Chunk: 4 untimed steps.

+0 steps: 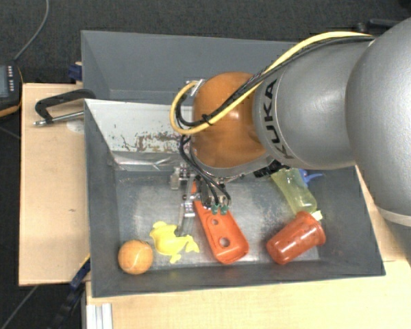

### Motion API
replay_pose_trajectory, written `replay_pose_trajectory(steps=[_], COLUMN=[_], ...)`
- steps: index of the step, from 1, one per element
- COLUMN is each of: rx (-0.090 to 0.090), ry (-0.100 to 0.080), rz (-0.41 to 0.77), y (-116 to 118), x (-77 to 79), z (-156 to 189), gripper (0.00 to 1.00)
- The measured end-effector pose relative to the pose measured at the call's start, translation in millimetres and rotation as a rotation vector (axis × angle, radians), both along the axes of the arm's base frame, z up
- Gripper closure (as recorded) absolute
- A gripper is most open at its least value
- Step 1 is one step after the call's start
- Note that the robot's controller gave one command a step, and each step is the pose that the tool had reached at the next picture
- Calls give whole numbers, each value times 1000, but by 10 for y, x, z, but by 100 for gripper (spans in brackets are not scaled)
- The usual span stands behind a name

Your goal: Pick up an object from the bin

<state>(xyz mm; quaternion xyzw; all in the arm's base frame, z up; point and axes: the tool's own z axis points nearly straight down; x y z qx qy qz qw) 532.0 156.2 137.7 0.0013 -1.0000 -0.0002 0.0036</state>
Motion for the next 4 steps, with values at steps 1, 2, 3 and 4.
replay_pose_trajectory(steps=[1, 2, 3, 4], rx=[2, 3, -1, 5], ry=[-8, -7, 1, -8], rz=[-2, 31, -13, 85], y=[-6, -488, -864, -753], x=[19, -142, -267, -180], z=[48, -277, -434, -671], gripper=[0, 0, 0, 100])
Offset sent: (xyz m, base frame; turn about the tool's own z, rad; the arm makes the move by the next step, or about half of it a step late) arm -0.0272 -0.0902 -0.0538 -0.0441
